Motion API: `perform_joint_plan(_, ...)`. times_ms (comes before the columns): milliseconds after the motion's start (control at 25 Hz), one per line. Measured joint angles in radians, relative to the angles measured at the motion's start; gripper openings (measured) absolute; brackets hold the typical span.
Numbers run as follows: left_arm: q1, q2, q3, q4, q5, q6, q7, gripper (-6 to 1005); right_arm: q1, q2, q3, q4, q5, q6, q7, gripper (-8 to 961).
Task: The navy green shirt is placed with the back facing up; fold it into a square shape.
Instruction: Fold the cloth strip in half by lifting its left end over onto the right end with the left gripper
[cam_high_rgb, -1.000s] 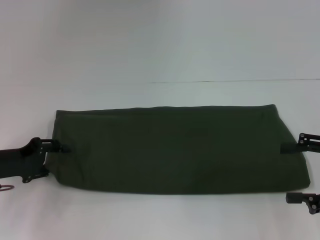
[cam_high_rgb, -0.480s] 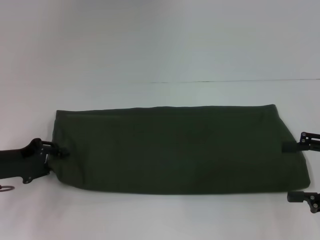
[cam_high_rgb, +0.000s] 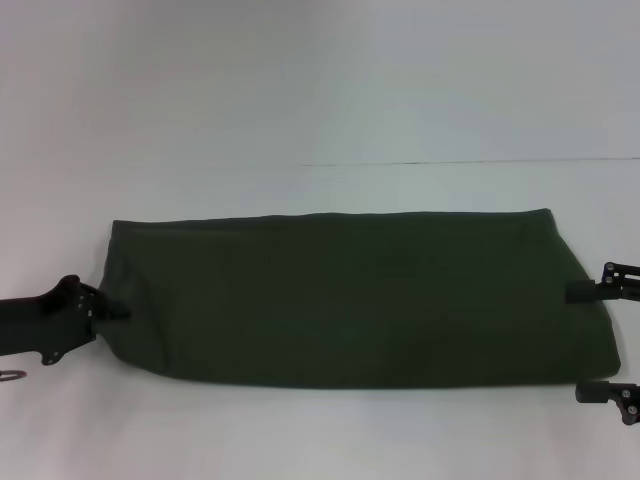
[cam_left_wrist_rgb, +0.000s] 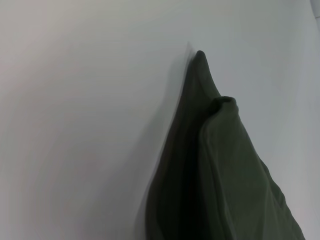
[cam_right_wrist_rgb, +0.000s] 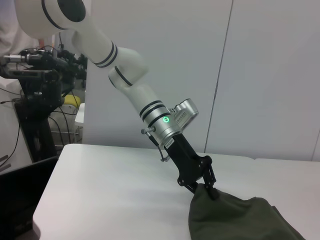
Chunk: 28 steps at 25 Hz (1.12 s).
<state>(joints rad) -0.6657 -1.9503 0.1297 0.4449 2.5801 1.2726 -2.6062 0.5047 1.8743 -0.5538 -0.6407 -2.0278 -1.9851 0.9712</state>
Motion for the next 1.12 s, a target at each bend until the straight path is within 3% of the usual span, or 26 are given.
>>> perform_joint_plan(120,0.0,0.0,0.0,0.0,0.0,-0.001,0.0,90,0.0,0.0,0.0,-0.002,0.0,0.0,0.001,931)
perform_joint_plan(1120,-0.001,0.004,-0.007,0.002,-0.013,-0.004,0.025,43,-0.004,0.006,0.0,-0.005,0.0,0.0,0.001,930)
